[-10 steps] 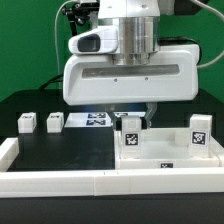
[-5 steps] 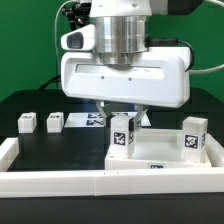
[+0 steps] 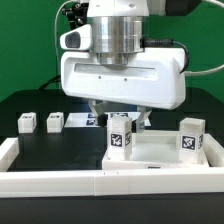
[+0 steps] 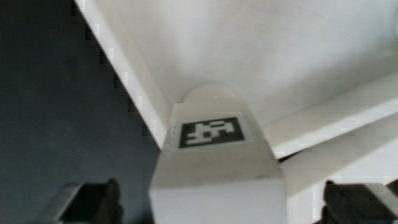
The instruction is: Assemble square table
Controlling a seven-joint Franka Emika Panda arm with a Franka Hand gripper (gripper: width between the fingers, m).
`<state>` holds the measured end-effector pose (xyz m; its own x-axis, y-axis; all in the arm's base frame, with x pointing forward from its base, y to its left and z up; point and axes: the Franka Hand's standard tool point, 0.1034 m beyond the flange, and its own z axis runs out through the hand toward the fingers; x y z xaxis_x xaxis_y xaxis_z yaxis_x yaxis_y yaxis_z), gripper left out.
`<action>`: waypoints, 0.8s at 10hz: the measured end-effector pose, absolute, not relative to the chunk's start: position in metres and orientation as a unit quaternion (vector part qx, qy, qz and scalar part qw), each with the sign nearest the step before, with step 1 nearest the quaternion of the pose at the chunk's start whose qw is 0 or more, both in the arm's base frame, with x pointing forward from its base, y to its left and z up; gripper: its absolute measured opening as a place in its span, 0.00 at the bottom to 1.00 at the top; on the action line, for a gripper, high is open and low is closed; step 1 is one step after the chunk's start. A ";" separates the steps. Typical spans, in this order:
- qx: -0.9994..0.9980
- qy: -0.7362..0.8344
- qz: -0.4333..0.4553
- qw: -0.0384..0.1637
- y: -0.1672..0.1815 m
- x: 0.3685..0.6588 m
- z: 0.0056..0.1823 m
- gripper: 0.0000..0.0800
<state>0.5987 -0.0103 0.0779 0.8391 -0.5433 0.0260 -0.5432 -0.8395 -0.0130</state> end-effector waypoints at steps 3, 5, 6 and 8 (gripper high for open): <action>-0.981 0.192 -0.014 0.003 -0.002 0.594 0.083 0.81; -0.987 0.158 -0.012 0.006 -0.002 0.589 0.088 0.81; -0.990 0.139 -0.013 0.006 -0.002 0.589 0.089 0.81; -0.990 0.141 -0.012 0.006 -0.002 0.589 0.088 0.81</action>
Offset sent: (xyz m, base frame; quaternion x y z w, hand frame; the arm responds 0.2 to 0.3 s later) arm -0.0241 0.0096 0.0097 -0.0004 -0.0320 -0.1131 0.9931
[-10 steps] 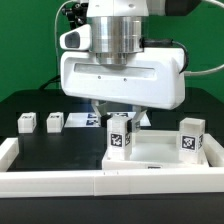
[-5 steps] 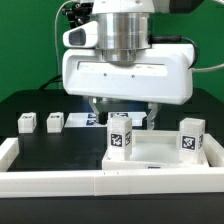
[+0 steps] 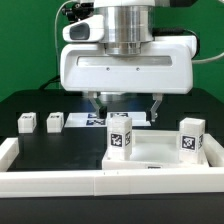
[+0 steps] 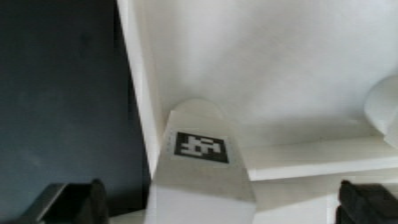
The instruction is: Assemble square table
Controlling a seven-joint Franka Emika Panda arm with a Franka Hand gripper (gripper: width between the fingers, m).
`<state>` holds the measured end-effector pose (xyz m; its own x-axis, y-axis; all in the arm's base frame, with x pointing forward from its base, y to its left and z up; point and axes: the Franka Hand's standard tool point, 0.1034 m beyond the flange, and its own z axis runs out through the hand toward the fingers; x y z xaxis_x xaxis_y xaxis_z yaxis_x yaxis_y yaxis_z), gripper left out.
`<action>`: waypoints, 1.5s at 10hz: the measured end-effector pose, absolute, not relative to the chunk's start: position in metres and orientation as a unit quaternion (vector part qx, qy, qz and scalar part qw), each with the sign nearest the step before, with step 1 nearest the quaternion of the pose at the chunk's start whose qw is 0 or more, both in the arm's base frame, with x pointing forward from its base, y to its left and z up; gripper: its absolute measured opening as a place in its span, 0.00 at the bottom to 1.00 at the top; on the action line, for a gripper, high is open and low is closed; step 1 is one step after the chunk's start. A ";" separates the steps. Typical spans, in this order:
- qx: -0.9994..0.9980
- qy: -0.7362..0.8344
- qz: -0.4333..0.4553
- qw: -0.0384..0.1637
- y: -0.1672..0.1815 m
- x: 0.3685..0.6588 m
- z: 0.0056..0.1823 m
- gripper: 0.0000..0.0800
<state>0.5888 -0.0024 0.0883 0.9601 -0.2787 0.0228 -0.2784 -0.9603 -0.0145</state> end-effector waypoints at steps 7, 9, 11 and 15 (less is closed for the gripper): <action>-0.993 0.121 -0.009 0.006 -0.007 0.562 0.085 0.81; -0.992 0.127 -0.004 0.004 -0.013 0.552 0.074 0.81; -0.991 0.132 0.000 0.002 -0.019 0.547 0.063 0.81; -0.991 0.132 0.001 0.001 -0.019 0.547 0.063 0.81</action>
Offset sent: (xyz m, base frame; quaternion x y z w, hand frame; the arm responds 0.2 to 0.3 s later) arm -0.0201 0.0037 0.0053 0.0220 -0.0202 -0.0508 0.9983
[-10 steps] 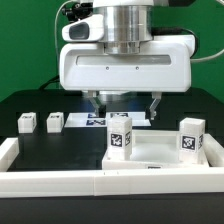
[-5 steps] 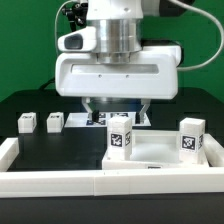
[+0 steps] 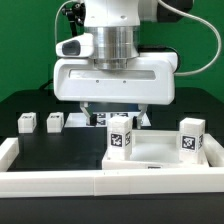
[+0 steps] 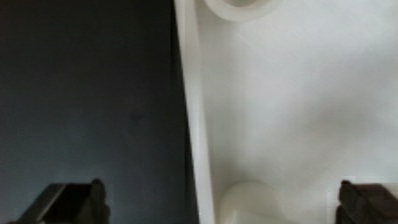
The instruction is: Assemble square table
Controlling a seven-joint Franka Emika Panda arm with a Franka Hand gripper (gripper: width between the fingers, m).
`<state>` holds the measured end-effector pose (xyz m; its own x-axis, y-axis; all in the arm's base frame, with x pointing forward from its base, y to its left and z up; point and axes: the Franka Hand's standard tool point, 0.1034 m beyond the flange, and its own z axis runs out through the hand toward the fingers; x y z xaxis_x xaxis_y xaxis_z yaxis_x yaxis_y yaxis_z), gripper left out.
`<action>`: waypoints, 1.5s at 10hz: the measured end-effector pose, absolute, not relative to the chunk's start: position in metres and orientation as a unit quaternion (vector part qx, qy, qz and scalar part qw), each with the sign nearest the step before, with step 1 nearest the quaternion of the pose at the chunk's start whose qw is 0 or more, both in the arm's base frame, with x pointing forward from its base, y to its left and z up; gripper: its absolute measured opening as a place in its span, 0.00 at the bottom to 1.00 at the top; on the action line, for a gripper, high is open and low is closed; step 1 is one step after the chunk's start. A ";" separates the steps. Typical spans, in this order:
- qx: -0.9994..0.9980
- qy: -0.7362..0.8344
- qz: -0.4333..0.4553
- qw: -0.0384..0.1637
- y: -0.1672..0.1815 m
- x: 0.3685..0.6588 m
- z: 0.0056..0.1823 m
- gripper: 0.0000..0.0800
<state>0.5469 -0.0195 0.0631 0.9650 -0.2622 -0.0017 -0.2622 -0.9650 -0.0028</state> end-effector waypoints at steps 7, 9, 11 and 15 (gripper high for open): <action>-0.996 0.089 -0.013 -0.006 -0.032 0.528 0.047 0.81; -0.996 0.089 -0.013 -0.006 -0.032 0.528 0.047 0.81; -0.997 0.078 -0.014 -0.009 -0.033 0.528 0.046 0.81; -0.998 0.058 0.002 -0.010 -0.032 0.529 0.044 0.81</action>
Offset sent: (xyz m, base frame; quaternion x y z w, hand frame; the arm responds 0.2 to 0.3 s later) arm -0.0186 0.0111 -0.0133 0.0400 0.0204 -0.0502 0.9977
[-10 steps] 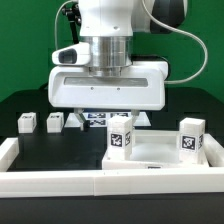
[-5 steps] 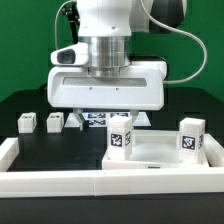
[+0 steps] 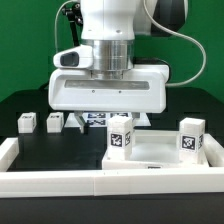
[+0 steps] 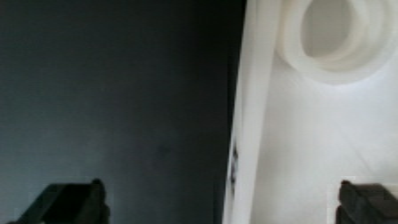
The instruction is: Assemble square table
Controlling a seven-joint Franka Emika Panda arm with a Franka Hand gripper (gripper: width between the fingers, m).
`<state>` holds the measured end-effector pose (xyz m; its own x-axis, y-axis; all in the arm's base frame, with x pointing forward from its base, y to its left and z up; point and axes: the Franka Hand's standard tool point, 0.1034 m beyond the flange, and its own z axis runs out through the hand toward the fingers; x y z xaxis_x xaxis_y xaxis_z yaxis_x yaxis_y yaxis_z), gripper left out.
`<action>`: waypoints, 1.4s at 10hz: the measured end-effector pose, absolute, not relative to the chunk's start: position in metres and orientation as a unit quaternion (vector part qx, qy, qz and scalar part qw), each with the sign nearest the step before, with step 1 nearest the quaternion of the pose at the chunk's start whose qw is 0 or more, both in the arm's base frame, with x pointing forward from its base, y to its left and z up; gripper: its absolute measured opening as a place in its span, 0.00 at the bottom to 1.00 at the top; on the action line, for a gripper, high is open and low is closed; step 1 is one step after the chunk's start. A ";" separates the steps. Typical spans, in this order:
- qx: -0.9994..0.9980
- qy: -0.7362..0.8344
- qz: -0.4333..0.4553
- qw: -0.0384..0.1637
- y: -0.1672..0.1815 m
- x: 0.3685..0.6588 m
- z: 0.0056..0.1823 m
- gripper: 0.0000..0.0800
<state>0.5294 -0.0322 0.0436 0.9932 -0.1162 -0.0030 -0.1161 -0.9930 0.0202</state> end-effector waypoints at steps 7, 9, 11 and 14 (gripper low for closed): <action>0.991 -0.128 -0.016 -0.024 -0.038 0.522 0.040 0.81; 0.992 -0.127 -0.015 -0.023 -0.040 0.522 0.039 0.81; 0.992 -0.127 -0.014 -0.023 -0.040 0.522 0.039 0.81; 0.995 -0.101 0.000 -0.018 -0.029 0.518 0.032 0.81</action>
Offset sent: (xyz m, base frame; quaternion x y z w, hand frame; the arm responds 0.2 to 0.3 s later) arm -0.0068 0.0132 -0.0113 0.1069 -0.0036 0.0589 0.9925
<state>0.5176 -0.0288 0.0322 0.9796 -0.2007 -0.0030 -0.2007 -0.9790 -0.0359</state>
